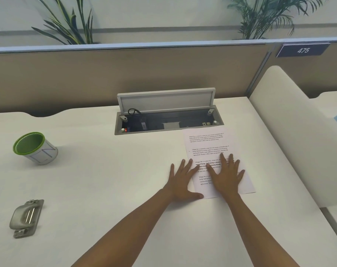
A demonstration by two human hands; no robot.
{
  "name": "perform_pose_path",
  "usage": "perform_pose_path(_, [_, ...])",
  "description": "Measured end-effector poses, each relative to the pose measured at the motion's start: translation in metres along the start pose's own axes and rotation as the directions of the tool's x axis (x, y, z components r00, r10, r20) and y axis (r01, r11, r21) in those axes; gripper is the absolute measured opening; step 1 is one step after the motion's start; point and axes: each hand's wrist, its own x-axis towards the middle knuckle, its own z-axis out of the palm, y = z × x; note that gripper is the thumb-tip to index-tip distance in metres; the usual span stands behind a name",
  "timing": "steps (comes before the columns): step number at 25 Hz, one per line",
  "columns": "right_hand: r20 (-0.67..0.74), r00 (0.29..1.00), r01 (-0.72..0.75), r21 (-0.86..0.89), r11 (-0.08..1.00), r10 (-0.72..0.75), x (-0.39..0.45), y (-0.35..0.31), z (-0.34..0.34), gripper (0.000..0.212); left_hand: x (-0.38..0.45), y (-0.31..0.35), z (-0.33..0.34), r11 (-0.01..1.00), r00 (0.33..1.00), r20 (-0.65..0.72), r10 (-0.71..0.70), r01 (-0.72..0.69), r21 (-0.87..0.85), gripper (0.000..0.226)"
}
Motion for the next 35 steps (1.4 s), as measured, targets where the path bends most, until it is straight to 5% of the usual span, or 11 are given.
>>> perform_pose_path(17, [-0.046, 0.999, -0.009, 0.046, 0.999, 0.012, -0.006, -0.002, -0.006, 0.079, -0.014, -0.001, -0.010, 0.996, 0.999, 0.022, 0.030, -0.028, -0.083, 0.106])
perform_pose_path(27, [-0.259, 0.959, 0.187, 0.270, 0.945, -0.115, -0.051, -0.056, 0.013, 0.054, -0.078, -0.028, -0.019, 0.932, 0.974, -0.182, -0.136, 0.064, -0.356, 0.084])
perform_pose_path(35, [-0.126, 0.957, 0.291, 0.355, 0.889, -0.263, -0.114, -0.132, 0.048, 0.051, -0.152, -0.086, -0.038, 0.893, 0.899, -0.330, -0.287, 0.126, -0.432, 0.074])
